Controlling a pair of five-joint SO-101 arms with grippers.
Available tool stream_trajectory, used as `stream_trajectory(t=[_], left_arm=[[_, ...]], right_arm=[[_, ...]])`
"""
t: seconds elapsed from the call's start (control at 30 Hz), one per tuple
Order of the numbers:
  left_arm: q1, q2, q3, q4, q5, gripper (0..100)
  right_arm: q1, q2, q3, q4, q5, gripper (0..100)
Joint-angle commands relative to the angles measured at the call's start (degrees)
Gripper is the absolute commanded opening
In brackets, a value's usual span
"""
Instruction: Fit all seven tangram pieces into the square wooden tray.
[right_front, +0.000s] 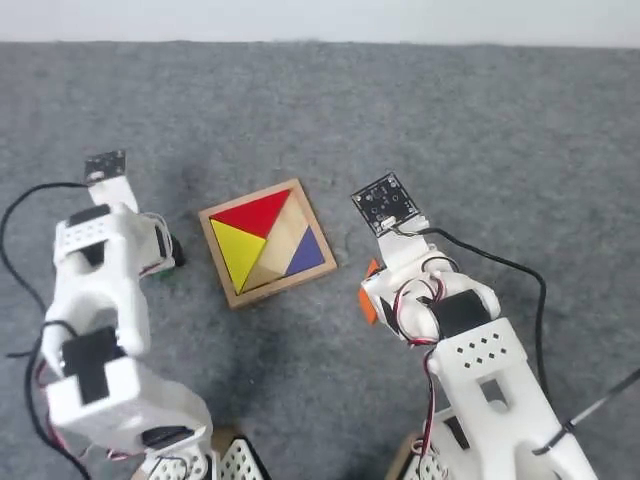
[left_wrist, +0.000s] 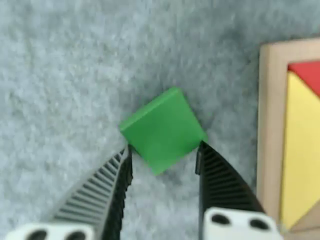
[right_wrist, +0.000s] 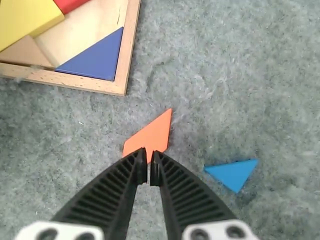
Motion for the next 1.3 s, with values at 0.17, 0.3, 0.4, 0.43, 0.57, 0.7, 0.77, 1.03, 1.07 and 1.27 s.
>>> stream_trajectory(t=[0.17, 0.3, 0.4, 0.43, 0.57, 0.7, 0.77, 1.03, 1.07, 1.27], left_arm=[[1.67, 0.62, -4.44, 0.97, -0.35, 20], [1.49, -0.44, -4.53, 1.14, 0.0, 22], [0.35, -3.43, -3.74, 1.58, 3.69, 25], [0.0, -4.66, -3.38, 1.67, 5.8, 26], [-1.14, -7.47, -2.51, 1.32, 14.24, 27], [0.09, -5.1, -2.95, -0.62, 16.79, 27], [1.05, -2.55, -3.38, -0.88, 16.79, 27], [-0.09, 12.31, -17.89, 10.11, 17.05, 27], [-0.09, 14.07, -19.91, 11.6, 17.05, 27], [-0.18, 19.96, -26.59, 16.53, 16.97, 27]], right_arm=[[-0.48, -2.15, -0.62, 0.84, 0.88, 3.7], [-0.48, -2.24, -0.62, 0.84, 0.88, 3.7], [-0.48, -2.24, -0.62, 0.84, 0.88, 3.7], [-0.48, -2.24, -0.62, 0.84, 0.88, 3.7], [-0.48, -2.24, -0.62, 0.84, 0.88, 3.7], [-0.48, -2.24, -0.62, 0.84, 0.88, 3.7], [-0.48, -2.15, -0.62, 0.84, 0.88, 3.7], [-0.48, -2.15, -0.62, 0.84, 0.97, 3.7], [-0.48, -2.15, -0.62, 0.84, 0.97, 3.7], [-0.48, -2.15, -0.62, 0.75, 0.97, 3.7]])
